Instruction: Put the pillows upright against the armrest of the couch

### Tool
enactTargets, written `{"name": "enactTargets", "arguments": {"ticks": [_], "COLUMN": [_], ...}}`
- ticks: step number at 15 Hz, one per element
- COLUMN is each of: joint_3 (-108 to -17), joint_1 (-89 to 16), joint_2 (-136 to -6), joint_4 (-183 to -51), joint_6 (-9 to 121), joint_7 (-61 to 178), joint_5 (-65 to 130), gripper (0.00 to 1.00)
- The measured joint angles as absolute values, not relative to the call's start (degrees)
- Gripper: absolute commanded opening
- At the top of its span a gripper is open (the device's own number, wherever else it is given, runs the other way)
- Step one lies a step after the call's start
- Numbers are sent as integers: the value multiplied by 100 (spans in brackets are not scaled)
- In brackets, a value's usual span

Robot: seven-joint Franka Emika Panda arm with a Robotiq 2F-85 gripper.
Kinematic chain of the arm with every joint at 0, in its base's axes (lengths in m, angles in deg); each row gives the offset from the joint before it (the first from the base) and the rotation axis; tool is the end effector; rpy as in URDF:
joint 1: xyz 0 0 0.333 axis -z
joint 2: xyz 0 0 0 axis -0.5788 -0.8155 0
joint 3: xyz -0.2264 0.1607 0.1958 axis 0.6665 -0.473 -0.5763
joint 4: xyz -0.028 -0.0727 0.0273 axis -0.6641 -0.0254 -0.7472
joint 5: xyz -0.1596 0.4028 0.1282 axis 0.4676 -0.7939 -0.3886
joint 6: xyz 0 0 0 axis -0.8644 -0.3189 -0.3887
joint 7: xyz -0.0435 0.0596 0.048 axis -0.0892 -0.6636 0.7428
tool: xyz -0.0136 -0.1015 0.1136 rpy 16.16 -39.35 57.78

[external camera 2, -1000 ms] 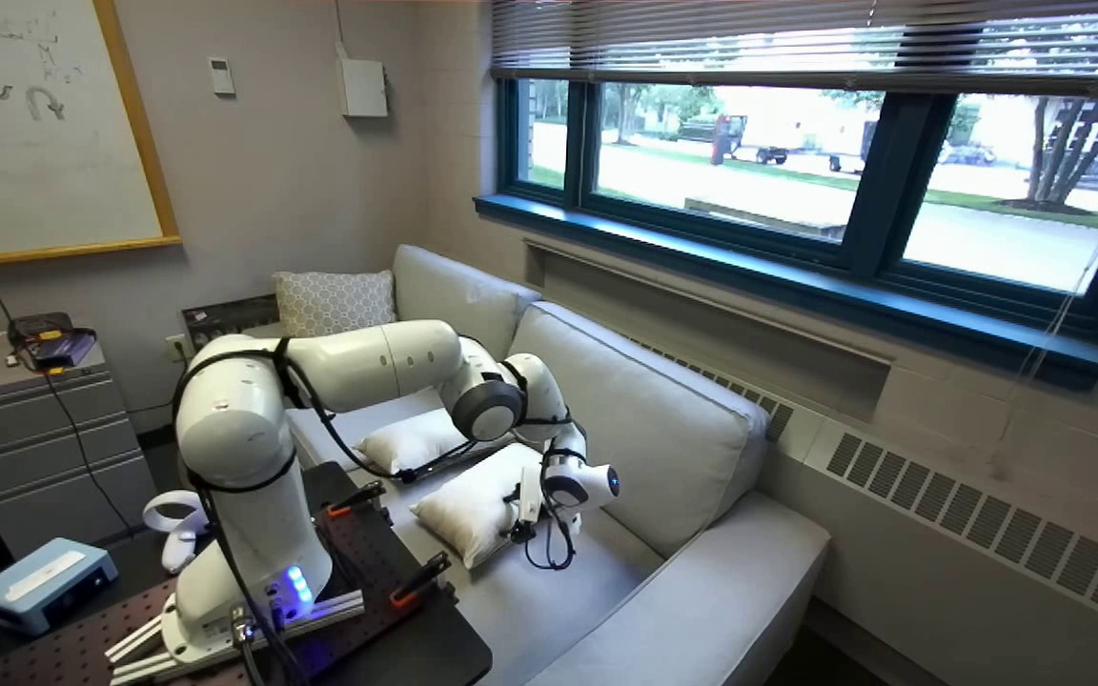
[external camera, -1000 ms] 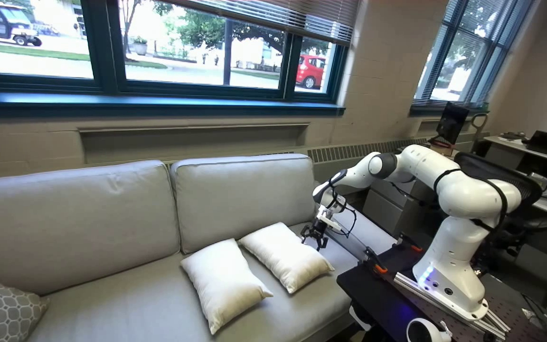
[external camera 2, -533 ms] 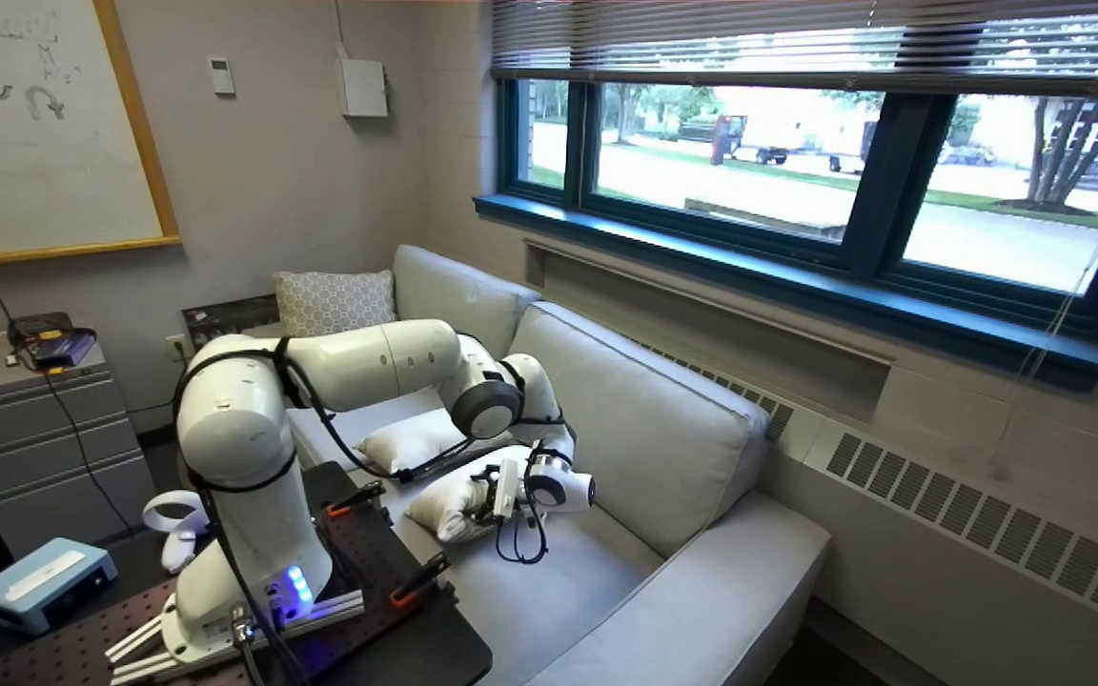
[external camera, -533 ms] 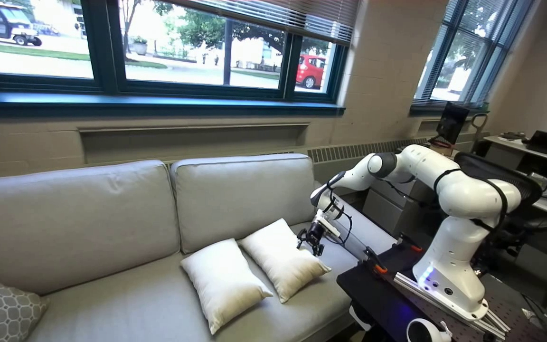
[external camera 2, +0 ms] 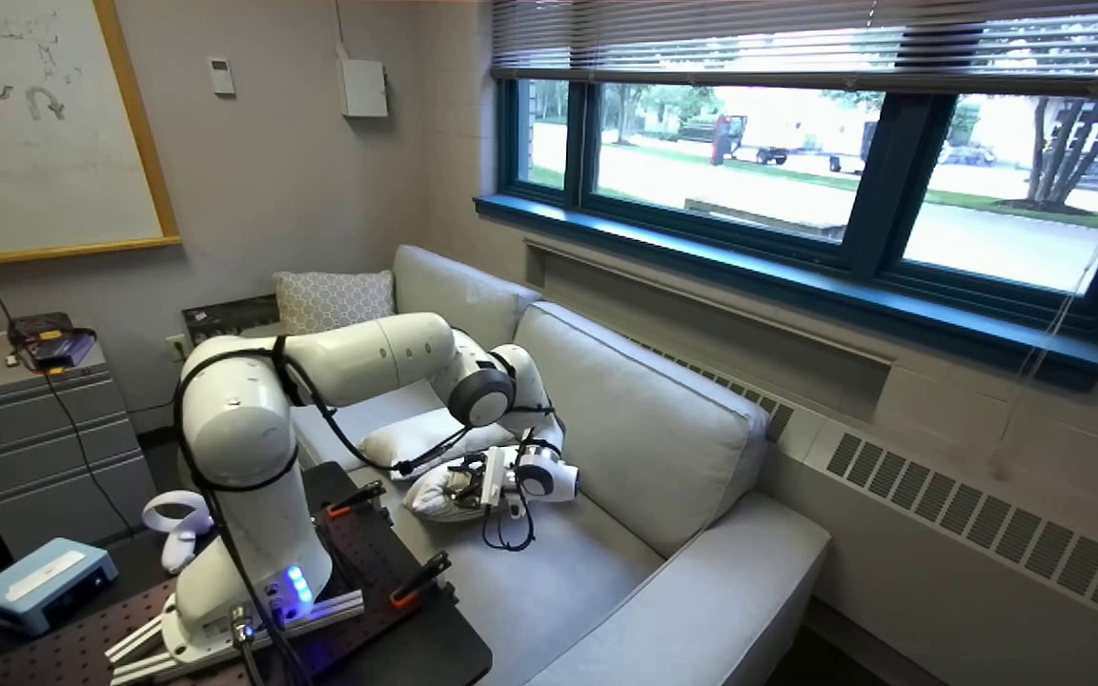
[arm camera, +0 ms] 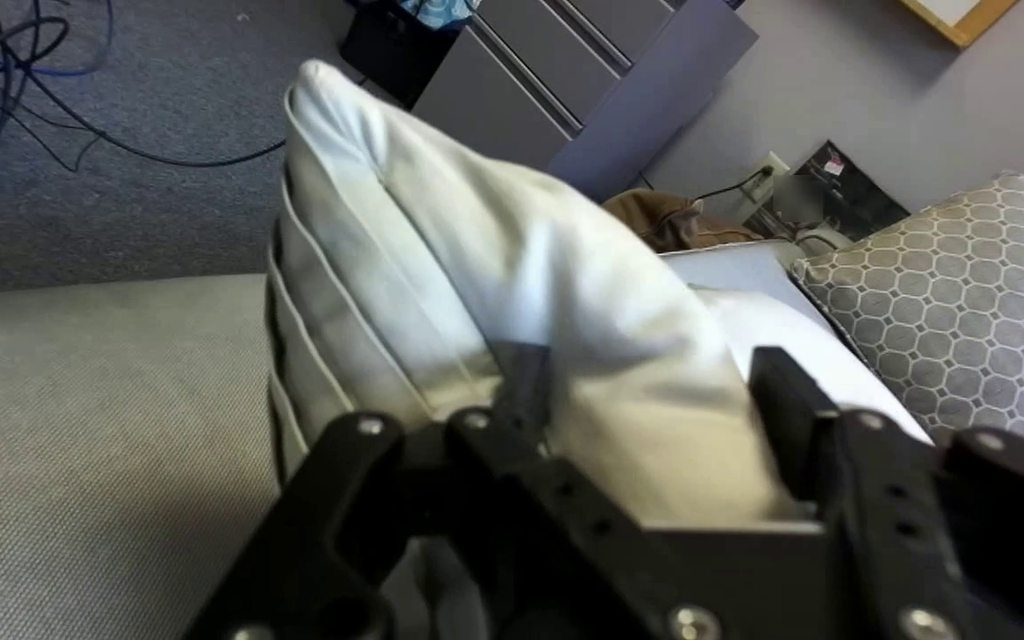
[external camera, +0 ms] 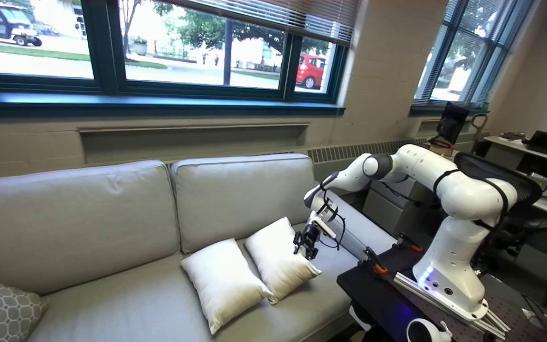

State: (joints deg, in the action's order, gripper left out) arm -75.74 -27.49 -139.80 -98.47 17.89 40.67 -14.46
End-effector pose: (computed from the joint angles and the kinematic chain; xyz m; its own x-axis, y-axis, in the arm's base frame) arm 0.5430 0.1267 -0.2148 0.5952 0.1560 -0.7883 -0.5996 -0.5670 -0.5649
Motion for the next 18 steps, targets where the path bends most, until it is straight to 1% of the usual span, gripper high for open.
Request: {"name": "enactTargets", "arguments": {"ticks": [4,5,7,8,13,15,18], "joint_3": [-7545,-7538,-7533,-7532,-7529,-7527,-7536], "joint_1": [-2756,-2758,-2760,-2763,-2784,-2770,-2766], "joint_2": [-13965,-13962,-13951,-13943,-13844,-13583,-12985], "joint_4": [-9796,-9779,-9751,-9738,-9770,-10155,-11066], "joint_6": [1877,1926,2080,2178,2769,3270,4262], "joint_7": [4076,4084,4091,4095,4169,4160,3989], "joint_5": [-1446,-1446,-1446,-1446,-1487,-1668,-2202], "gripper": [2,0,0,2,2,2,2]}}
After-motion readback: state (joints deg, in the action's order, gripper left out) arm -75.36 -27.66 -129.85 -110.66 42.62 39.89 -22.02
